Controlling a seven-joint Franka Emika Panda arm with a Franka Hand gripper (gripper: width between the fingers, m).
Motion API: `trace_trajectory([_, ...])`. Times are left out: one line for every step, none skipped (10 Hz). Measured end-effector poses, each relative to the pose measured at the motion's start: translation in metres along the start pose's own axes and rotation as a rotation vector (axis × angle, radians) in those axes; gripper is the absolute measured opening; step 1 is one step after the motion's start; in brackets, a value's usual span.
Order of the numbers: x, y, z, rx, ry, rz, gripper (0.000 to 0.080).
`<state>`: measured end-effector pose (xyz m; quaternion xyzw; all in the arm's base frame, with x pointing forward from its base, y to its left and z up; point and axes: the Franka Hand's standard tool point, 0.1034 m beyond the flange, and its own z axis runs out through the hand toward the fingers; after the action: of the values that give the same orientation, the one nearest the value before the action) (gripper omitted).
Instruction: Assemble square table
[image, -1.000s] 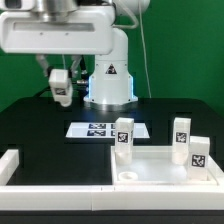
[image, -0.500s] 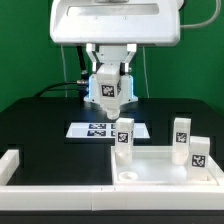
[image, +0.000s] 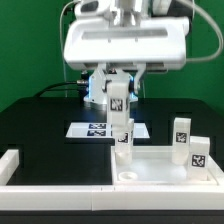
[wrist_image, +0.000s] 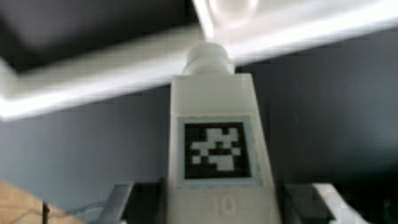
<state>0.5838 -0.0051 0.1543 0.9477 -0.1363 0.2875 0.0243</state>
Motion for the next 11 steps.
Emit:
trace_trajectory([0.005, -0.005, 0.002, 0.0, 0.003, 0.01, 0.029])
trace_trajectory([0.007, -0.004, 0.001, -0.001, 0.007, -0.005, 0.029])
trace_trajectory([0.006, -0.004, 0.002, -0.002, 0.005, -0.007, 0.029])
trace_trajectory([0.006, -0.004, 0.002, -0.002, 0.005, -0.009, 0.0291])
trace_trajectory([0.005, -0.004, 0.003, -0.003, 0.003, -0.012, 0.0291])
trace_trajectory([0.0, -0.007, 0.01, -0.008, 0.007, -0.018, 0.0291])
trace_trajectory([-0.003, -0.011, 0.018, -0.014, 0.002, -0.025, 0.0291])
trace_trajectory([-0.001, -0.014, 0.023, -0.017, 0.006, -0.033, 0.0291])
trace_trajectory([-0.001, -0.015, 0.028, -0.022, 0.006, -0.04, 0.0291])
trace_trajectory([-0.002, -0.017, 0.032, -0.025, 0.005, -0.048, 0.0291])
trace_trajectory([-0.004, -0.018, 0.038, -0.031, 0.003, -0.056, 0.0291])
